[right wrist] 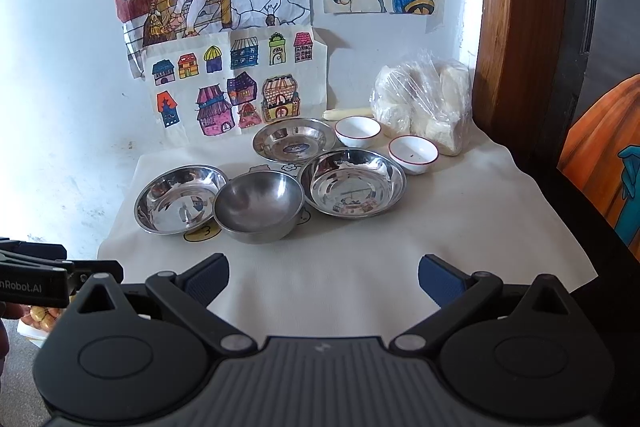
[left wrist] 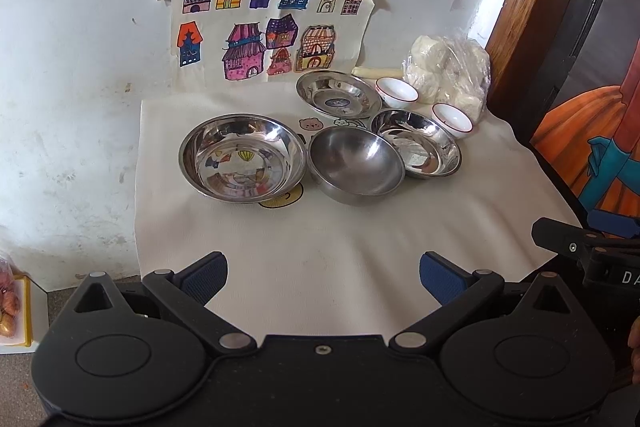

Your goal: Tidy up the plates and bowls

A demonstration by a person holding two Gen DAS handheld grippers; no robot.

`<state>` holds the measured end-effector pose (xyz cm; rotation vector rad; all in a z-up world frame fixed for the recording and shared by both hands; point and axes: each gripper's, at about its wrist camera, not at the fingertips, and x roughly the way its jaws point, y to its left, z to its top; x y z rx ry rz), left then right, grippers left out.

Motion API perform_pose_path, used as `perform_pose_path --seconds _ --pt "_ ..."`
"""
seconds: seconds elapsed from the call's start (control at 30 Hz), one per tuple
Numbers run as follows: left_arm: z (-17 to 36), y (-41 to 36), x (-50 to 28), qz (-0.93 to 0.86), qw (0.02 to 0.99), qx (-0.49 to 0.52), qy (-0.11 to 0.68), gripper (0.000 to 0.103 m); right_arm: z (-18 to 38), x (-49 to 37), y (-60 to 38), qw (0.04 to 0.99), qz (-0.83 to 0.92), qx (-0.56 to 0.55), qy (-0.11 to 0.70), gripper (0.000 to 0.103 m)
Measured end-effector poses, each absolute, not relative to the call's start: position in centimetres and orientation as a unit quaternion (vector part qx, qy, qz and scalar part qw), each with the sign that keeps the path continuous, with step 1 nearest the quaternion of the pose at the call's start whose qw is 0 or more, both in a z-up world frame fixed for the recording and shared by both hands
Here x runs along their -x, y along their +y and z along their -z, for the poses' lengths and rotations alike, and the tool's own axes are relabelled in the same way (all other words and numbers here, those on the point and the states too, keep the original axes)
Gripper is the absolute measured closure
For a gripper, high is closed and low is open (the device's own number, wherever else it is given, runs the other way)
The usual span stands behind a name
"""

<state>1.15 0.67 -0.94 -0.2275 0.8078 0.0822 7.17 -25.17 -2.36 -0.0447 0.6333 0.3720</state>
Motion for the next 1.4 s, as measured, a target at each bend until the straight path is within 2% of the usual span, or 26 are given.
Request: perform_pose_path --seconds 1.4 --pt "1.5 1.8 -2.0 -0.036 0.911 0.115 0.395 0.001 2.9 -8.1 -25.1 0.932 -0.176 0.024 0.314 0.0"
